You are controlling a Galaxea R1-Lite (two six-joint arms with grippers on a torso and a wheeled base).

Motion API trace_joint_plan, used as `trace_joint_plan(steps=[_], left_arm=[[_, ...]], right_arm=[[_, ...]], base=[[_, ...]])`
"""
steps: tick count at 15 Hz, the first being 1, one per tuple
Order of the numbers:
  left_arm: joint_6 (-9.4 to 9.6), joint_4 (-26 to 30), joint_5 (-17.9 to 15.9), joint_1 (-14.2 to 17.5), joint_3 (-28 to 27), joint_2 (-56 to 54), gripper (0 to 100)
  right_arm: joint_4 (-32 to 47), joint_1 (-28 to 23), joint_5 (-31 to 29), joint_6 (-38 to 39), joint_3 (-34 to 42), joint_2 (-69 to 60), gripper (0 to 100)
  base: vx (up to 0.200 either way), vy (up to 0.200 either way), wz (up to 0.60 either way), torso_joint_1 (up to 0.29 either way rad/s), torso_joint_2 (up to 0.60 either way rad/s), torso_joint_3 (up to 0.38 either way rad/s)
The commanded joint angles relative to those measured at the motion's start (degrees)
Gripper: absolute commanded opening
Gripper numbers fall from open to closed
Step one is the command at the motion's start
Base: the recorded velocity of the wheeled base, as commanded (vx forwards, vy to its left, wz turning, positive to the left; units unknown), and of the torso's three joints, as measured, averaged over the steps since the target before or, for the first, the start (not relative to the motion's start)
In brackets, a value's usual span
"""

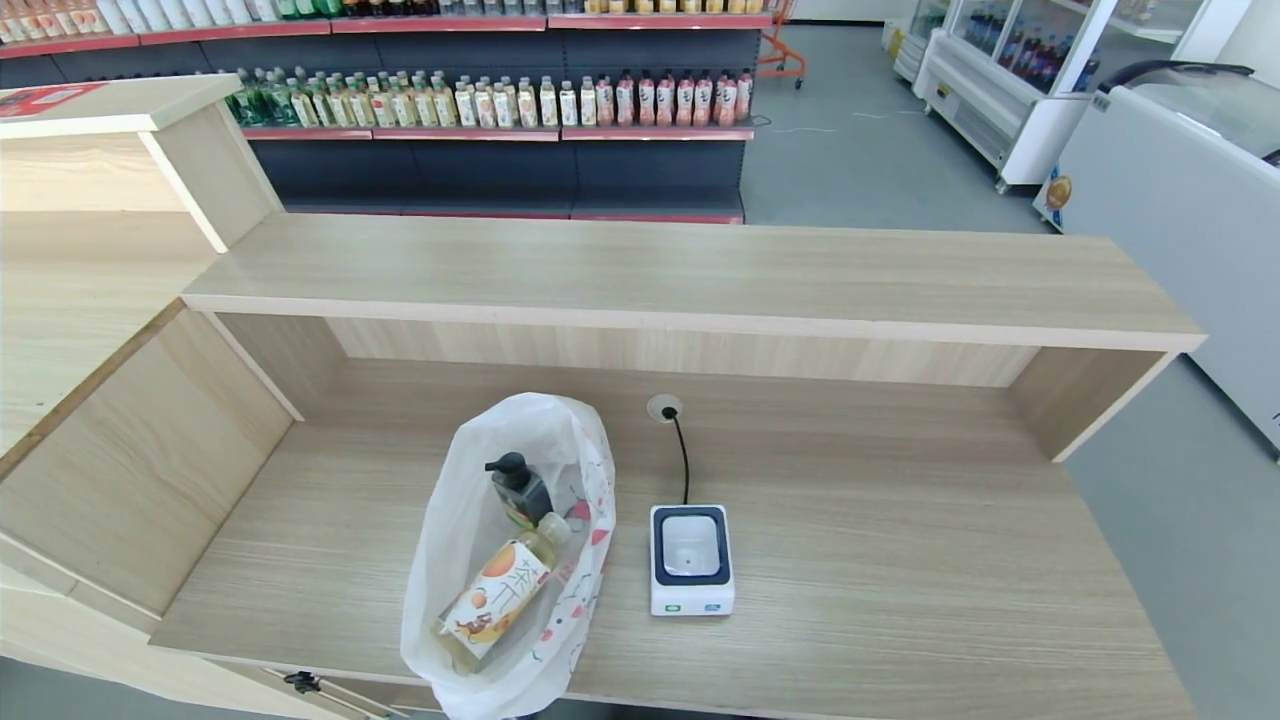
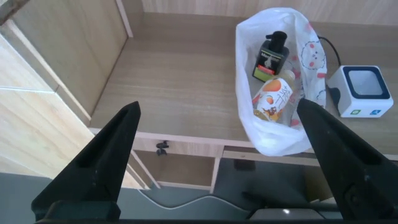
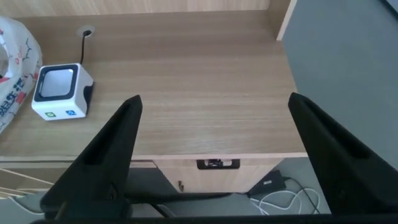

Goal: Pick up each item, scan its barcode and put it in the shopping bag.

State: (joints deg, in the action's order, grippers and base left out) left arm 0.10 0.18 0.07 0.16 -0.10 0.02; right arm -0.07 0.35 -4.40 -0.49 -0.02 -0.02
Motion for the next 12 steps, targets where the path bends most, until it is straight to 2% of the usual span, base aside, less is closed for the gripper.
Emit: trace_joint_plan(steps=[1, 10, 11, 12], left_arm=[[-0.01, -0.01, 0.01, 0.02, 0.01, -0.02, 100], [0.08, -0.01, -0.07, 0.02, 0.01, 0.06, 100], [0.08, -0.01, 0.01, 0.02, 0.01, -0.02, 100], [-0.01, -0.01, 0.01, 0.02, 0.01, -0.02, 100]], right_arm=[[-0.01, 0.09, 0.01, -0.04, -0.06, 0.29, 0], [-0.01, 0.00, 0.01, 1.37, 0.02, 0.20, 0], [-0.01, 0.00, 0.01, 1.37, -0.06, 0.20, 0], [-0.01, 0.00, 0.01, 1.37, 0.02, 0.20, 0]], base=[[0.000, 0.000, 0.00, 0.000, 0.00, 0.000], [0.000, 0.000, 0.00, 0.000, 0.00, 0.000], [0.200, 0.000, 0.00, 0.007, 0.00, 0.002], [0.000, 0.000, 0.00, 0.000, 0.00, 0.000]])
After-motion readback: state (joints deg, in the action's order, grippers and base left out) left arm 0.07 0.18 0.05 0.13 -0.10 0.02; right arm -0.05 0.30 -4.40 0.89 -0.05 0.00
